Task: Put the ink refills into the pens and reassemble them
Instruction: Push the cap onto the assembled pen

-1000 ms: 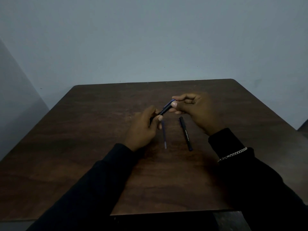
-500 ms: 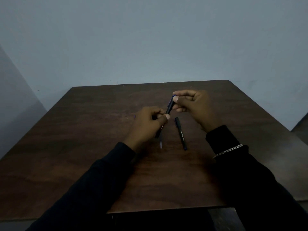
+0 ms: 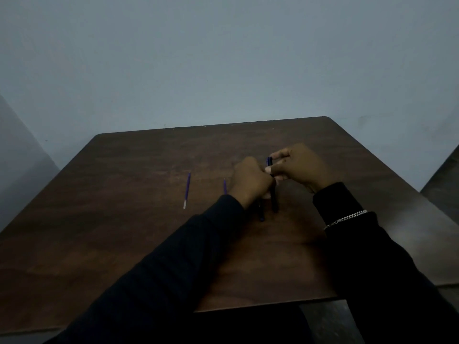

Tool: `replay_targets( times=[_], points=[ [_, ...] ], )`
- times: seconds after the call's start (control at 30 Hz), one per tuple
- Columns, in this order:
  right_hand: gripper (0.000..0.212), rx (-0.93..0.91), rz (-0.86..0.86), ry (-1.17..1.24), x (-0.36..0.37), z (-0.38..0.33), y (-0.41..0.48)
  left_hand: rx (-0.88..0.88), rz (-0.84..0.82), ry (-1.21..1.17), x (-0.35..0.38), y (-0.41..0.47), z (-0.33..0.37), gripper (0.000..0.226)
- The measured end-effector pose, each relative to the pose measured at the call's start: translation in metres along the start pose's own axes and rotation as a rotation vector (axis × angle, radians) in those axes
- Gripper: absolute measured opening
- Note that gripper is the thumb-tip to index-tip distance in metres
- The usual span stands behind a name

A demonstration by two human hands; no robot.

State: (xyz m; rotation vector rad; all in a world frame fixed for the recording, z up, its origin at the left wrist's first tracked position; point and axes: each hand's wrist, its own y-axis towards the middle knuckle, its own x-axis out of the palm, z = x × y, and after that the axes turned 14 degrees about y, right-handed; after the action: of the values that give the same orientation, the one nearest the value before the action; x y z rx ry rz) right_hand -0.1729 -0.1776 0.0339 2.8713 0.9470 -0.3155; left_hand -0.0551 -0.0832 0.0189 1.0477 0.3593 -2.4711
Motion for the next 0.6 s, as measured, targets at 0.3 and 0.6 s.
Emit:
replay_targets(
  times=[0.3,0.6],
  points=[
    [0.012,0.044,0.025,-0.306,0.004,0.010,0.009,-0.042,-0.042,0.152,0.016,0.014,0.007,0.014],
    [0.012,0.067,0.037,-0.460,0.013,0.012,0.010,0.034,0.019,0.209,0.017,0.008,0.002,0.028]
  ],
)
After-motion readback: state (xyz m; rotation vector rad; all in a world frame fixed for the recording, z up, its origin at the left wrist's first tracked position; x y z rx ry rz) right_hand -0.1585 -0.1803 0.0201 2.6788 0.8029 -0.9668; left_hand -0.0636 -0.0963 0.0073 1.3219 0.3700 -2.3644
